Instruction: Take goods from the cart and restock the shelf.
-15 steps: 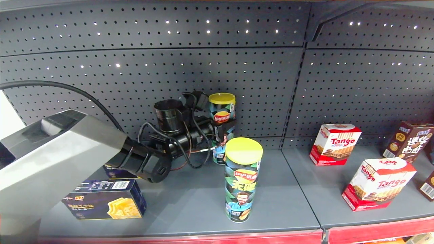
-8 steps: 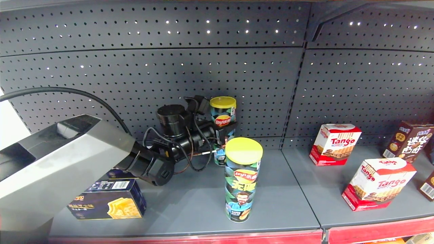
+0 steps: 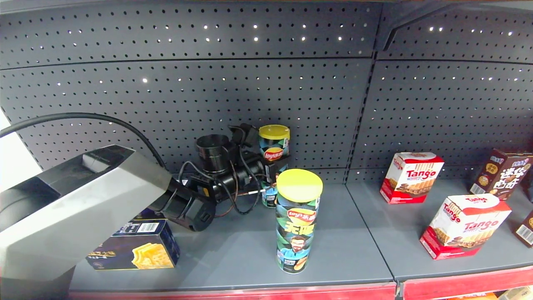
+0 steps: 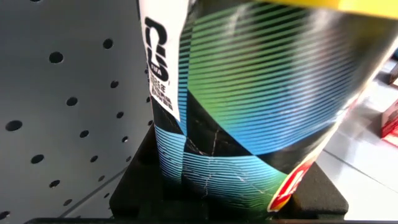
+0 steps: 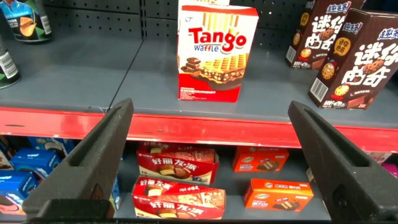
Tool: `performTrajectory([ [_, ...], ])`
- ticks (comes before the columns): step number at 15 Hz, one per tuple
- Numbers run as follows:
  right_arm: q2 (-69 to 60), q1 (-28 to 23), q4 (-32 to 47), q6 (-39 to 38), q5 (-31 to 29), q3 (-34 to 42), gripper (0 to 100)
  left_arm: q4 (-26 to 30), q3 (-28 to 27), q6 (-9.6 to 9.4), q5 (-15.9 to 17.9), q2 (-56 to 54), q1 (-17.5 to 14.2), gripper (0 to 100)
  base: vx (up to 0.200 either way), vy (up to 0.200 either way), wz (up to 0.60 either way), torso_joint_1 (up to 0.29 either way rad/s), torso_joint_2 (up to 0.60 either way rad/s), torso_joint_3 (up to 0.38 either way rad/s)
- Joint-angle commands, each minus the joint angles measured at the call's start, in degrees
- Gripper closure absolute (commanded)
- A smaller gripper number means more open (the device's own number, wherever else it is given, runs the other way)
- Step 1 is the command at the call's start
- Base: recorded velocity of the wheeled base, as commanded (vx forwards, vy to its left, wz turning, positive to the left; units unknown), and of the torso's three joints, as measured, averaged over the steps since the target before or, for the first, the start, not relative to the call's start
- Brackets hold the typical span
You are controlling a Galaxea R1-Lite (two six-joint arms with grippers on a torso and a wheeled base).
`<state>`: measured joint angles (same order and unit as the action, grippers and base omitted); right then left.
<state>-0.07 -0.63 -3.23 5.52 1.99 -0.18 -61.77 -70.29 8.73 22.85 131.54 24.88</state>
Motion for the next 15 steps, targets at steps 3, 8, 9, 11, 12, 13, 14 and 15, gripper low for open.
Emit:
performTrajectory([
  [3,0.1,0.0,0.0,0.0,0.0,0.0,0,-0.1,-0.1,-0.55,0.0,0.7,-0.1,100,0.0,0.0,0.0,0.0,0.0,0.0],
  [8,0.1,0.0,0.0,0.0,0.0,0.0,0,0.0,-0.4,-0.47,0.1,0.7,0.0,100,0.0,0.0,0.0,0.0,0.0,0.0],
  [9,0.1,0.0,0.0,0.0,0.0,0.0,0,0.0,-0.4,-0.47,0.1,0.7,0.1,100,0.0,0.0,0.0,0.0,0.0,0.0],
  [11,0.1,0.0,0.0,0.0,0.0,0.0,0,0.0,-0.4,-0.47,0.5,1.0,0.2,100,0.0,0.0,0.0,0.0,0.0,0.0],
  [12,0.1,0.0,0.0,0.0,0.0,0.0,0,0.0,-0.5,-0.47,0.7,1.0,0.2,100,0.0,0.0,0.0,0.0,0.0,0.0],
  [13,0.1,0.0,0.0,0.0,0.0,0.0,0,0.0,-0.5,-0.38,0.9,1.0,0.2,100,0.0,0.0,0.0,0.0,0.0,0.0],
  [14,0.1,0.0,0.0,0.0,0.0,0.0,0,-0.1,-0.5,-0.47,0.9,1.1,0.2,100,0.0,0.0,0.0,0.0,0.0,0.0],
  [15,0.1,0.0,0.0,0.0,0.0,0.0,0,-0.1,-0.5,-0.47,0.8,1.1,0.3,100,0.0,0.0,0.0,0.0,0.0,0.0],
])
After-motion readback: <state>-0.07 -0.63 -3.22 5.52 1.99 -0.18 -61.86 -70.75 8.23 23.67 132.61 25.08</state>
